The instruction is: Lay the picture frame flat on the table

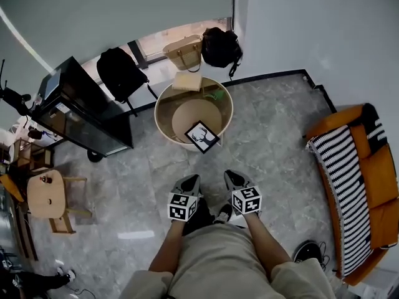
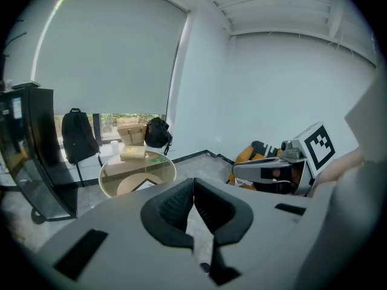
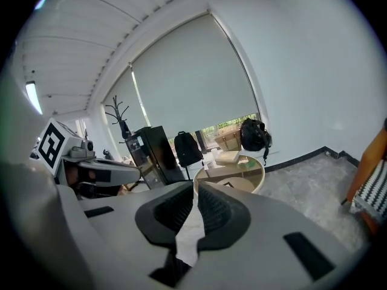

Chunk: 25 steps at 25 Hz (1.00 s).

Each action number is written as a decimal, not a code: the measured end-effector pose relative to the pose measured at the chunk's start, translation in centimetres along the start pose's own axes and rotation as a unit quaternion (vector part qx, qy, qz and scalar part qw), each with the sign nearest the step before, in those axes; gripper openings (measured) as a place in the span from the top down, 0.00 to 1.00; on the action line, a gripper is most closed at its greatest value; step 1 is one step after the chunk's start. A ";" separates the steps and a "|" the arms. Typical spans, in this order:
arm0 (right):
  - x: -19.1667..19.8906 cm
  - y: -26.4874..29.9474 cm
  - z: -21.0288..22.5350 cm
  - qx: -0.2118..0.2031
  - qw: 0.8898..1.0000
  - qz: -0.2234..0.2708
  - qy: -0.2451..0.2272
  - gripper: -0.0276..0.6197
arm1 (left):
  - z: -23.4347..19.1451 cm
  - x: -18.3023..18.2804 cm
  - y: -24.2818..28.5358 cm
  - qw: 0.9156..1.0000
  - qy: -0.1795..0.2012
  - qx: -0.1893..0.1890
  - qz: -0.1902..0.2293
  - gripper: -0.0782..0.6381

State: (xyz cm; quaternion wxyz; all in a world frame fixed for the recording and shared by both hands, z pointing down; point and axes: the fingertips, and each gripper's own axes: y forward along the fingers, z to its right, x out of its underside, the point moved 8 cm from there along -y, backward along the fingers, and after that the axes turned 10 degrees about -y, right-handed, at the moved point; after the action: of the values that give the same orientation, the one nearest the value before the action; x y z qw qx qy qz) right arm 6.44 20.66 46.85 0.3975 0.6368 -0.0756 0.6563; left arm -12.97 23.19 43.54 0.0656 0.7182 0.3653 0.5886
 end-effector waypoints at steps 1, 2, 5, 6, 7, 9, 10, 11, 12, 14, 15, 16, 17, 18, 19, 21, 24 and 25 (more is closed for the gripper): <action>0.0 -0.1 0.0 0.004 1.000 -0.002 -0.003 0.89 | 0.1 0.1 0.0 1.000 0.001 0.001 -0.001 0.86; 0.1 -0.2 0.0 0.007 1.000 -0.004 -0.005 0.89 | 0.1 0.1 -0.1 1.000 0.002 0.001 -0.002 0.86; 0.3 -0.2 0.1 0.010 1.000 -0.008 -0.010 0.91 | 0.1 0.3 -0.2 1.000 0.002 0.000 -0.003 0.86; 0.4 -0.3 0.2 0.010 1.000 -0.009 -0.012 0.91 | 0.2 0.3 -0.1 1.000 0.002 0.000 -0.002 0.86; 0.4 -0.3 0.3 0.011 1.000 -0.011 -0.013 0.91 | 0.2 0.3 -0.1 1.000 0.001 0.000 -0.001 0.86; 0.4 -0.3 0.4 0.012 1.000 -0.015 -0.017 0.91 | 0.3 0.2 -0.1 1.000 0.001 0.000 0.000 0.86; 0.3 -0.2 0.4 0.012 1.000 -0.018 -0.020 0.91 | 0.3 0.1 -0.1 1.000 0.002 -0.001 0.001 0.86; 0.3 -0.2 0.3 0.012 0.999 -0.021 -0.024 0.91 | 0.3 0.1 -0.1 1.000 0.002 -0.001 0.001 0.86; 0.3 -0.1 0.2 0.013 0.999 -0.023 -0.027 0.91 | 0.3 0.1 -0.2 1.000 0.003 -0.002 0.001 0.86; 0.2 -0.1 0.2 0.014 0.999 -0.025 -0.030 0.91 | 0.2 0.1 -0.1 1.000 0.002 -0.001 0.001 0.86; 0.2 0.0 0.2 0.015 0.999 -0.026 -0.030 0.91 | 0.1 0.1 -0.1 1.000 0.002 -0.001 0.001 0.86; 0.1 0.0 0.3 0.015 0.999 -0.025 -0.030 0.91 | 0.0 0.0 0.0 1.000 0.002 -0.001 0.001 0.86; 0.1 0.1 0.4 0.016 0.999 -0.025 -0.030 0.91 | 0.0 0.0 0.1 1.000 0.002 -0.001 0.001 0.86; 0.0 0.1 0.5 0.017 0.999 -0.025 -0.030 0.91 | 0.0 -0.1 0.2 1.000 0.002 -0.002 0.002 0.86; 0.0 0.1 0.6 0.017 0.999 -0.025 -0.030 0.91 | 0.0 -0.1 0.3 1.000 0.002 -0.002 0.002 0.86; -0.2 0.2 0.9 0.018 0.999 -0.024 -0.030 0.91 | 0.0 -0.2 0.5 1.000 0.001 -0.002 0.001 0.86; -0.3 0.1 1.0 0.020 0.999 -0.024 -0.029 0.91 | 0.0 -0.4 0.6 1.000 0.001 -0.001 0.002 0.86; -0.3 0.1 1.0 0.021 0.999 -0.024 -0.029 0.91 | 0.0 -0.5 0.7 1.000 0.001 0.000 0.003 0.86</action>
State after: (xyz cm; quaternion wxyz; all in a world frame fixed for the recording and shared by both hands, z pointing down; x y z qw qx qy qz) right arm 7.07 19.85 46.78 0.3973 0.6652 -0.0576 0.6296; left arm -12.71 22.41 43.51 0.0635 0.7189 0.3627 0.5896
